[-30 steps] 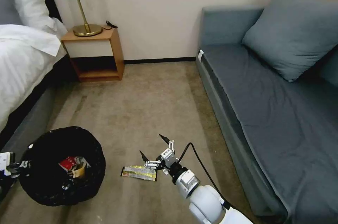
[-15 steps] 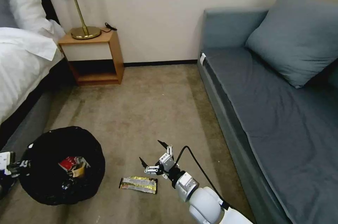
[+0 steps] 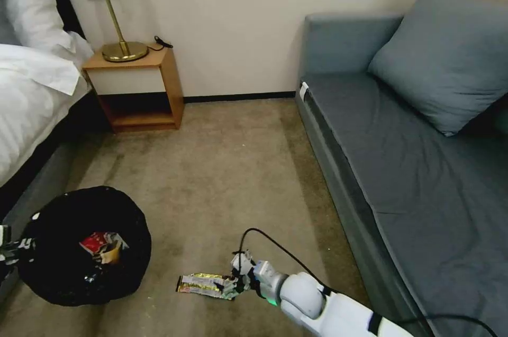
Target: Pick up the trash bin, then pick up the garbage on the floor and place it into the trash bin.
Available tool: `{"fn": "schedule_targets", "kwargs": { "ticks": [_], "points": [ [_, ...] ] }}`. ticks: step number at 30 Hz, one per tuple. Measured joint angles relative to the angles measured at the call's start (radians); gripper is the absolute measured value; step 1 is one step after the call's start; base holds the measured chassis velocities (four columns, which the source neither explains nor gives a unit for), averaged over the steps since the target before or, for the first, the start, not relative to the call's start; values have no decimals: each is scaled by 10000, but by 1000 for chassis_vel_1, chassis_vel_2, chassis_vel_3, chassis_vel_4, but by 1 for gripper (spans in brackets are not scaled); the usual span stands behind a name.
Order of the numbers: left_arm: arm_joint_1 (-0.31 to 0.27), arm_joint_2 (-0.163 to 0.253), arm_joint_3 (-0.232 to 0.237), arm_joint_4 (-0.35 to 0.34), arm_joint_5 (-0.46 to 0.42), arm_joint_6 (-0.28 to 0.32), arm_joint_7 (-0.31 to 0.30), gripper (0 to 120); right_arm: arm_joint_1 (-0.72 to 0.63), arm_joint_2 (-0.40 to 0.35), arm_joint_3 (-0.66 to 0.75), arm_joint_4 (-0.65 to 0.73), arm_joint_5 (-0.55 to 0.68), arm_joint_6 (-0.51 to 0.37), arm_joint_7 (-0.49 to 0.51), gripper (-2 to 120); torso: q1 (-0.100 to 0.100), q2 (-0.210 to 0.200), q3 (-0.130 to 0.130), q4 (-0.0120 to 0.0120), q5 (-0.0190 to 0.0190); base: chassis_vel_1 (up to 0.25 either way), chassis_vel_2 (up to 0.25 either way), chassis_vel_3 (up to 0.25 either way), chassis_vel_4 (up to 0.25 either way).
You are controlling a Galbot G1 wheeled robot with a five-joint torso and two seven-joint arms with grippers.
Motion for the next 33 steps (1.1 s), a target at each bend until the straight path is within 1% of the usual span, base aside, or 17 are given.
{"fn": "schedule_targets", "kwargs": {
  "ticks": [4, 6, 8, 11, 14, 16, 21, 25, 27, 32, 33],
  "points": [
    [14, -41, 0, -26, -1, 3, 0, 3, 339, 233, -380, -438, 43, -38, -87, 100, 0, 0, -1, 0, 0, 0, 0, 0, 0],
    [-14, -61, 20, -23, -1, 7, -2, 3, 559, 489, -657, -964, 86, 83, -83, 100, 0, 0, 0, 1, 0, 0, 0, 0, 0],
    [-40, -70, 31, -17, -1, 10, -6, 3, 612, 554, -723, -1088, 119, 110, -76, 100, 0, 0, 0, 1, 0, 0, 0, 0, 0],
    [-110, -105, 110, 3, -1, 19, -10, 3, 865, 881, -964, -1785, 134, 207, -69, 100, 0, 0, 0, -1, -1, 0, 0, 0, 0],
    [-128, -123, 157, 10, 0, 20, -10, 3, 953, 1020, -1018, -2042, 123, 235, -88, 100, 0, 0, 0, -1, 0, 0, 0, 0, 0],
    [-201, -162, 230, 57, 10, 21, -10, 3, 1086, 1235, -1096, -2481, 117, 244, -172, 100, 0, 0, -1, 0, -1, 0, 0, 0, 0],
    [-261, -165, 295, 106, 24, 23, -10, 3, 1146, 1353, -1229, -2724, 131, 245, -315, 100, 0, 0, 0, 0, -1, 0, 0, 0, 0],
    [-310, -168, 331, 117, 30, 29, -11, 3, 1140, 1586, -1219, -3065, 99, 269, -370, 100, 0, 0, -1, 0, 0, 0, 0, 0, 0],
    [-346, -179, 368, 146, 30, 35, -16, 3, 1090, 1758, -1127, -3414, -35, 333, -394, 100, 0, 0, -1, 0, 0, 0, 0, 0, 0],
    [-359, -191, 388, 152, 31, 40, -18, 3, 1028, 1860, -1082, -3724, -196, 379, -444, 100, 0, 0, 0, -1, 0, 0, 0, 0, 0],
    [-366, -193, 393, 152, 32, 41, -21, 3, 996, 1903, -1044, -3827, -264, 383, -466, 98, 0, 0, -1, -1, 0, 0, 0, 0, 0]
  ]
}}
